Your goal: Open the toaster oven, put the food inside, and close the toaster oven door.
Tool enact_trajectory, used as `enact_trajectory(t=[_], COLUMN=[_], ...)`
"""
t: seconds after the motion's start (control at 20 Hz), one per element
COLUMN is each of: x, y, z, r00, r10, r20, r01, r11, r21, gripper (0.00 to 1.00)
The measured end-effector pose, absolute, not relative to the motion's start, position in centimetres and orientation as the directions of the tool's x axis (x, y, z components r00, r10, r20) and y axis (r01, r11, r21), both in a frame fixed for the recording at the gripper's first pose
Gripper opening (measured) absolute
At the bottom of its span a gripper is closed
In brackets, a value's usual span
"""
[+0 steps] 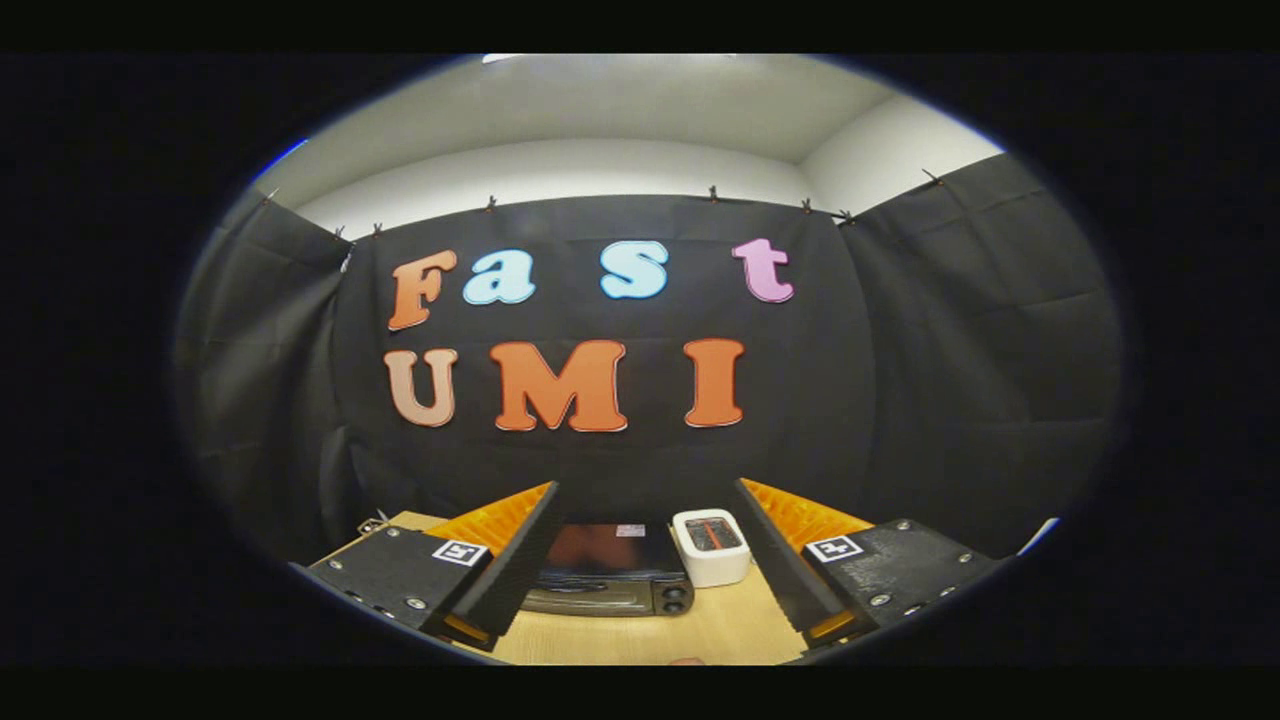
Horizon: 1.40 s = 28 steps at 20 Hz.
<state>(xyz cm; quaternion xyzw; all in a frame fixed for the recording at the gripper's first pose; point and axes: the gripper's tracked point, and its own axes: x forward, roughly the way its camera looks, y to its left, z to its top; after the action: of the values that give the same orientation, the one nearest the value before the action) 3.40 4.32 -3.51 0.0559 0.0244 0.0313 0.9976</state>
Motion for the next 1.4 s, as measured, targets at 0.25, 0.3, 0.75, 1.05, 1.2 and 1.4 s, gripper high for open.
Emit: enact_trajectory(t=[0.25,0.3,0.75,1.05,1.2,1.4], x=[6.6,7.2,12.1,13.4,14.0,13.8], y=[8.4,9.6,16.1,17.9,18.2,18.7], z=[-8.1,-9.5,-21.7,-25.8,-27.6,-29.2], r00=[0.987,0.981,0.928,0.902,0.887,0.868], r10=[0.104,0.126,0.169,0.167,0.156,0.154], r20=[-0.121,-0.146,-0.333,-0.398,-0.434,-0.473], r01=[-0.086,-0.103,-0.163,-0.168,-0.167,-0.167], r11=[0.986,0.982,0.986,0.985,0.986,0.986], r21=[0.144,0.157,0.047,0.031,0.014,0.014], gripper=[1.0,1.0,1.0,1.0,1.0,1.0])
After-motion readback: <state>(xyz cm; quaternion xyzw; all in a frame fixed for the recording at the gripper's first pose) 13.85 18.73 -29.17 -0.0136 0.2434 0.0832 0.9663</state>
